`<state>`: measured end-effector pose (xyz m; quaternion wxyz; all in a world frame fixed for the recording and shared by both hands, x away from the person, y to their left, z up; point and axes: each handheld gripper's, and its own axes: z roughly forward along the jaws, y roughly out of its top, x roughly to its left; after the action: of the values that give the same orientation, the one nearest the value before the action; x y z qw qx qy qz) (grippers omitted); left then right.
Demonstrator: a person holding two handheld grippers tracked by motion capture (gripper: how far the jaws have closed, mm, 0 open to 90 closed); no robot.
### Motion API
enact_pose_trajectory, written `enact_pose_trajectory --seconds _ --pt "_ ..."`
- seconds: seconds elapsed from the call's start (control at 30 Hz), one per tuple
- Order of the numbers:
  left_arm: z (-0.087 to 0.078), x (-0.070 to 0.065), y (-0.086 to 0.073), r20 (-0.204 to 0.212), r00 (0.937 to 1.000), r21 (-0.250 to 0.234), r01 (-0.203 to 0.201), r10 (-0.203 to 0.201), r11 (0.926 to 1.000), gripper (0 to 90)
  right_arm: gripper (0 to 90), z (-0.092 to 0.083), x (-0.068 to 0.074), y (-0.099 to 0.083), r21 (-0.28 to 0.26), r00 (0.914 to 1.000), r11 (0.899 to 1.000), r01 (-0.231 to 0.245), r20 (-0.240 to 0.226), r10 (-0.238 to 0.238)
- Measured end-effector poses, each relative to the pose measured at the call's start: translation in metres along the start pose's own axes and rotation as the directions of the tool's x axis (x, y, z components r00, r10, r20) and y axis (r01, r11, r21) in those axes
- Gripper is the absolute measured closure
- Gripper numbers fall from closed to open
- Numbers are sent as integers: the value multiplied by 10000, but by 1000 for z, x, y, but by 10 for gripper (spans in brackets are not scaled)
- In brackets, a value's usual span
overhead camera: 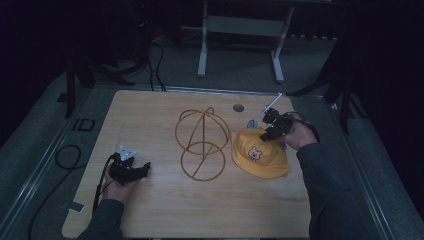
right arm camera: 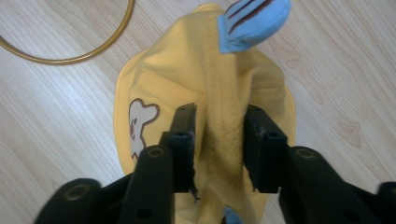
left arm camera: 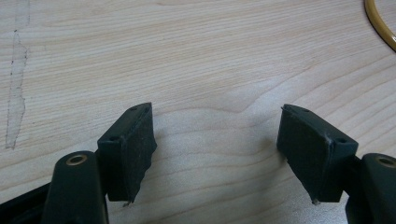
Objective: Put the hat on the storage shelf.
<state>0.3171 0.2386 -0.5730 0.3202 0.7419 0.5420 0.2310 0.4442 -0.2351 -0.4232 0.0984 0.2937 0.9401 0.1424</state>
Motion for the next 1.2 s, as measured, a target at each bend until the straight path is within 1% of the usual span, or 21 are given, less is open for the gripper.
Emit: enact_pose_trajectory --seconds 0.03,0.1,0.13,0.17,0.23,0.4,0.5,0.53,0.67,0.8,0.97,1.03,1.13,1.2 --pt "0 0 0 -1 10000 2 -2 2 10000 276 708 0 -1 0 22 10000 10000 -18 -26 18" --pt "0 0 0 0 10000 -1 0 0 10000 277 707 0 -1 0 98 10000 9999 -55 -67 56" --pt "0 0 0 2 10000 -3 1 -1 10000 277 694 1 -2 0 80 9999 9999 -100 -73 100" --pt "0 0 0 0 10000 -3 0 0 10000 276 653 2 -2 0 102 9999 9999 -130 -17 130" --pt "0 0 0 0 10000 1 -1 1 10000 276 638 6 -3 0 279 9997 9994 -227 55 226" --pt "0 0 0 1 10000 0 1 -1 10000 276 737 10 -4 -1 382 9996 9989 -278 -7 278" --pt "0 0 0 2 10000 -4 6 -6 10000 276 757 9 -4 0 640 9996 9976 -267 2 268" --pt "0 0 0 2 10000 1 -1 1 10000 276 759 8 -4 0 654 9996 9975 -270 6 270" --pt "0 0 0 -2 10000 8 -2 2 10000 276 763 4 -4 0 611 9998 9979 -190 -3 191" --pt "0 0 0 7 10000 4 -2 2 10000 274 765 0 -4 0 536 10000 9986 -16 15 16" --pt "0 0 0 12 10000 6 -6 6 10000 272 768 -6 -3 0 515 10000 9987 48 -63 -45" --pt "0 0 0 13 10000 6 -3 3 10000 272 769 -9 -2 0 401 9998 9990 206 -31 -205" --pt "0 0 0 13 10000 5 -2 2 10000 272 770 -13 2 1 316 9995 9990 301 -31 -300" --pt "0 0 0 12 10000 8 -3 3 10000 272 770 -19 7 1 237 9984 9981 567 -23 -567"
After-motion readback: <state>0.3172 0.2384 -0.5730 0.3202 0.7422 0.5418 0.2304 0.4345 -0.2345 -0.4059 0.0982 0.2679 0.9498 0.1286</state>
